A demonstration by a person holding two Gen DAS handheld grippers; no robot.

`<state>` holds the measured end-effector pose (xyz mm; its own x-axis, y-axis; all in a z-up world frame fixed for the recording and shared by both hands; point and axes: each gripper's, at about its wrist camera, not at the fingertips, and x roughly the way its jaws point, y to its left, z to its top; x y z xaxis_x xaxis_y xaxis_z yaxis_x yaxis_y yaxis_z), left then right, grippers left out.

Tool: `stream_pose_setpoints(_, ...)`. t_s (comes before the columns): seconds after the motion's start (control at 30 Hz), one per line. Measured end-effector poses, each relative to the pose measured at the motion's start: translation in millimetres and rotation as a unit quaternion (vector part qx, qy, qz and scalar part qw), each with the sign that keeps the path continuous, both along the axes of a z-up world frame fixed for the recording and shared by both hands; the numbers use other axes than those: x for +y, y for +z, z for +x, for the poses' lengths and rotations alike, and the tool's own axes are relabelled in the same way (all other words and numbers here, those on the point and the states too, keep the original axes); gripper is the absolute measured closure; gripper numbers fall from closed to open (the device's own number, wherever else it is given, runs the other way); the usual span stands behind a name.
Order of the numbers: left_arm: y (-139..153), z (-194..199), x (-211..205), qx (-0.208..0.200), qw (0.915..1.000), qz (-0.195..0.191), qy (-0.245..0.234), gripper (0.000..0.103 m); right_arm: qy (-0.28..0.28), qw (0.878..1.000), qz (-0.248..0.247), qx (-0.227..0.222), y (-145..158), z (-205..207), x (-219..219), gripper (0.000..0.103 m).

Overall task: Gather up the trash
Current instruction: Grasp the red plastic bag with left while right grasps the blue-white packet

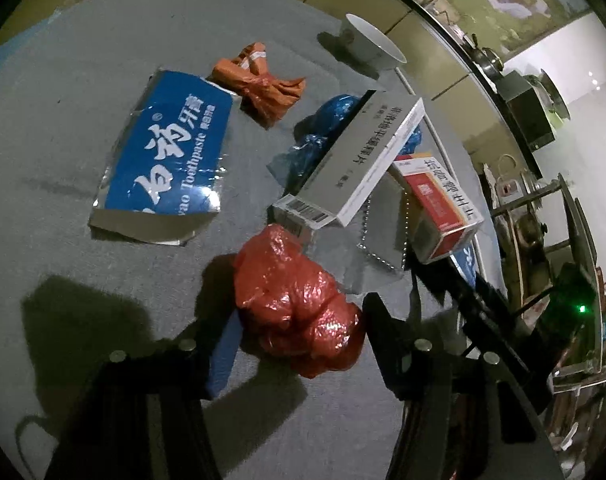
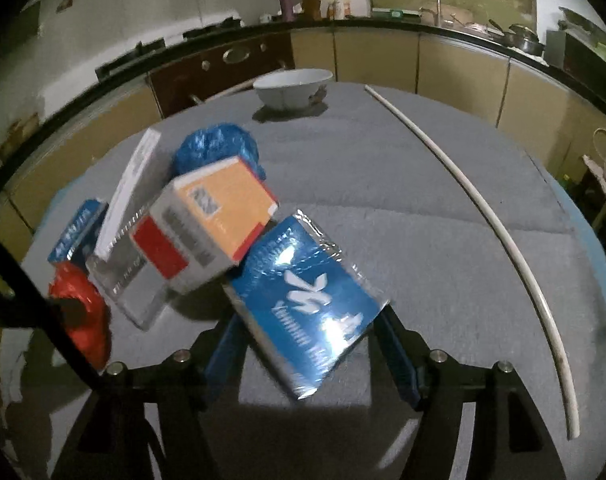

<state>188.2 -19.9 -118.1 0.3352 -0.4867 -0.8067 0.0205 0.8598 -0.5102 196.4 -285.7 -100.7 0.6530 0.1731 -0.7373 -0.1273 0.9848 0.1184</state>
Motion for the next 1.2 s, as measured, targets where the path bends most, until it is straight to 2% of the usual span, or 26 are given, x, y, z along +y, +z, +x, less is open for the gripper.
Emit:
stream_pose_setpoints(0.1,1,-2,1,-0.006,1.0000,-0.001,-0.006,0.044,0.011,1.000,0.005,-0.001,-2,4,1,0.035)
stream_pose_setpoints(0.17,2,-5,1,-0.007,0.9999,-0.001,-0.010,0.045,0.019,1.000,0.001,0.007,-5,5,4,0.065)
stream_pose_setpoints(0.33,8,-25,7,-0.011,0.9996,0.006,-0.025,0.046,0.007,1.000,0.025,0.005,-4,-8,1,0.069)
stream_pose_setpoints(0.47,13,-56,13,-0.016,0.9984,0.019,-0.050,0.046,0.007,0.998,0.060,0.005,4,-41,-6,0.069)
stream_pose_setpoints(0.57,14,-78,17,-0.016,0.9973,0.021,-0.068,0.046,0.013,0.998,0.054,0.000,11,-62,-8,0.069)
stream_pose_setpoints(0.7,16,-100,21,-0.023,0.9958,0.016,-0.087,0.046,0.014,1.000,0.021,-0.002,29,-73,-11,0.064)
stream_pose_setpoints(0.73,17,-105,22,-0.027,0.9952,0.020,-0.092,0.046,0.014,1.000,0.011,-0.001,31,-72,-11,0.055)
stream_pose_setpoints(0.77,17,-106,23,-0.028,0.9949,0.022,-0.095,0.046,0.014,1.000,-0.003,-0.003,34,-70,-11,0.034)
stream_pose_setpoints(0.8,16,-107,24,-0.029,0.9946,0.022,-0.097,0.046,0.017,1.000,-0.016,-0.013,39,-68,-11,0.027)
stream_pose_setpoints(0.83,15,-103,25,-0.029,0.9943,0.021,-0.100,0.046,0.022,0.999,-0.024,-0.027,43,-66,-10,0.024)
stream_pose_setpoints(0.93,18,-98,29,-0.031,0.9942,0.033,-0.098,0.046,0.045,0.997,-0.054,-0.038,49,-51,-5,0.024)
stream_pose_setpoints(1.2,15,-78,27,-0.024,0.9940,0.023,-0.105,0.046,0.156,0.980,-0.125,0.022,24,4,13,0.024)
